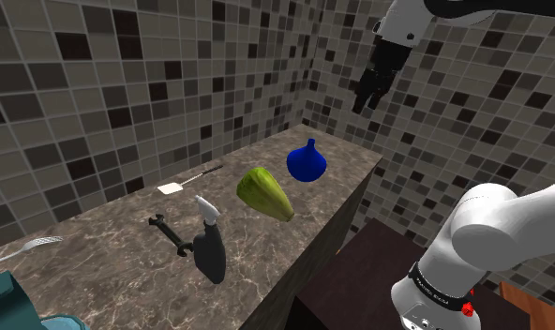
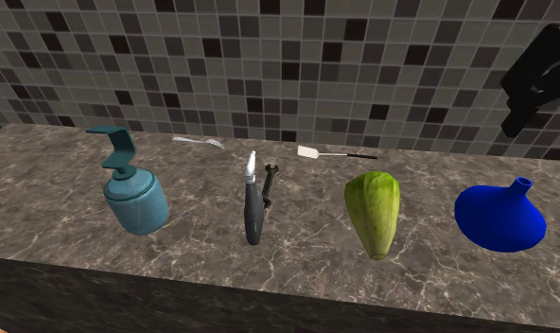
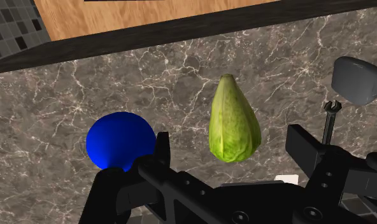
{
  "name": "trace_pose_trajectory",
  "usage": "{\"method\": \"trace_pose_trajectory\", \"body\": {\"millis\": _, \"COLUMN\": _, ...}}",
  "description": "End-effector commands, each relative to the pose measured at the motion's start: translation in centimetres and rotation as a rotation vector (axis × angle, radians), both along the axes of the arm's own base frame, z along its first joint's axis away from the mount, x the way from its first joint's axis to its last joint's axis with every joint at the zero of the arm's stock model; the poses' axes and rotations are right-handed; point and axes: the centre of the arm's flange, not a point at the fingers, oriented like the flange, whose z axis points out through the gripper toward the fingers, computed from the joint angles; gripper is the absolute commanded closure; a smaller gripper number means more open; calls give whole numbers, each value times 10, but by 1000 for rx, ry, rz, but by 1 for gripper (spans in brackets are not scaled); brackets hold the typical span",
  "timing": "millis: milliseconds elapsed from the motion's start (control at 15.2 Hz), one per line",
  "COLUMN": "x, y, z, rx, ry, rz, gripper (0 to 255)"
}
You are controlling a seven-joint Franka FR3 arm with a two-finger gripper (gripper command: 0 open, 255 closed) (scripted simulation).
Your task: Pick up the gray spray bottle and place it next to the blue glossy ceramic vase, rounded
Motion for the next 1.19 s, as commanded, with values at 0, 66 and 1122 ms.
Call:
{"method": "trace_pose_trajectory", "body": {"millis": 0, "x": 0, "y": 0, "z": 0, "rx": 0, "ry": 0, "rz": 0, "gripper": 0}}
{"method": "trace_pose_trajectory", "body": {"millis": 66, "x": 2, "y": 12, "z": -5, "rx": -1, "ry": -1, "rz": 0, "gripper": 0}}
{"method": "trace_pose_trajectory", "body": {"millis": 1122, "x": 39, "y": 203, "z": -91, "rx": -13, "ry": -16, "rz": 6, "gripper": 0}}
